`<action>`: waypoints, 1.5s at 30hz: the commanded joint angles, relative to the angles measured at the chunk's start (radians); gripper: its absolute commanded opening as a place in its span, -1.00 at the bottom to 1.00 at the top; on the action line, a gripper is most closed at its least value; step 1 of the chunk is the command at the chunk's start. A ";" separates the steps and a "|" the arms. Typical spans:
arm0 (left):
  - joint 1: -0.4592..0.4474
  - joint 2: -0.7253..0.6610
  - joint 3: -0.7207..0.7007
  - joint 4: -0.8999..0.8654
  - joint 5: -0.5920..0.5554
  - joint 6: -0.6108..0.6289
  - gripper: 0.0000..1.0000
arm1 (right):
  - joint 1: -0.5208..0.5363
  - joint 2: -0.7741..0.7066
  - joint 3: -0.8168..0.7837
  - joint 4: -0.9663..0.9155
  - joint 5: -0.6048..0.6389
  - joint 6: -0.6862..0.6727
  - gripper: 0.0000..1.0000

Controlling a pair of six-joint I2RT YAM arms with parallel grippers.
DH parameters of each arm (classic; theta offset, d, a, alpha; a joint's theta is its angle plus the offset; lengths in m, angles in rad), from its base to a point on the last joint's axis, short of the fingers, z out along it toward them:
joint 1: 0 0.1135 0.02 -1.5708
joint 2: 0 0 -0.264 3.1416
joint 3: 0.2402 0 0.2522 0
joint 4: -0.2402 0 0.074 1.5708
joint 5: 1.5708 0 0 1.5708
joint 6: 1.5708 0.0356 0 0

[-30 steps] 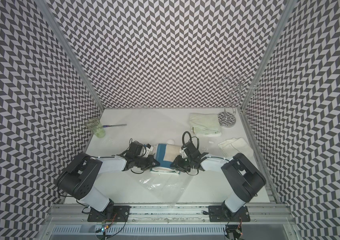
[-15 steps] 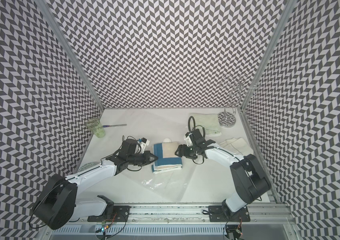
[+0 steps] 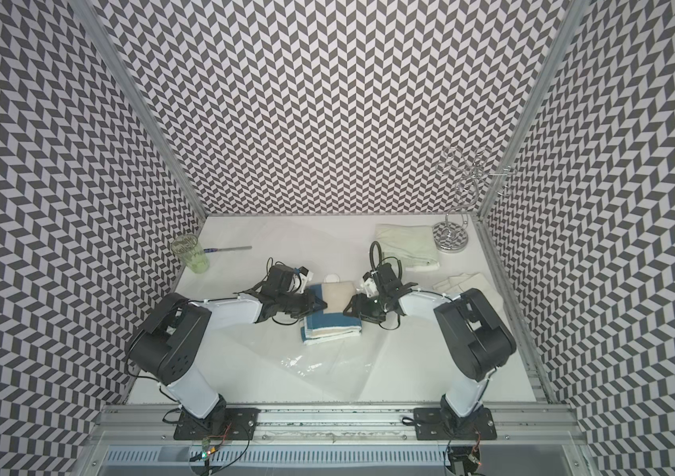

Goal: Place the folded towel into the vacuum bag
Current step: Pick up the towel from the vacuum bag.

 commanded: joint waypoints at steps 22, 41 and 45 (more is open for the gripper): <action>-0.010 0.028 -0.127 0.207 0.059 -0.087 -1.00 | 0.414 0.154 0.503 -0.547 0.945 -0.025 -0.74; 0.001 0.038 -0.137 0.255 0.072 -0.121 -1.00 | 0.414 0.157 0.352 -0.296 0.441 -0.017 -0.87; 0.045 -0.058 -0.129 0.154 0.072 -0.087 -0.97 | 0.382 0.181 0.272 -0.287 0.510 -0.017 -0.89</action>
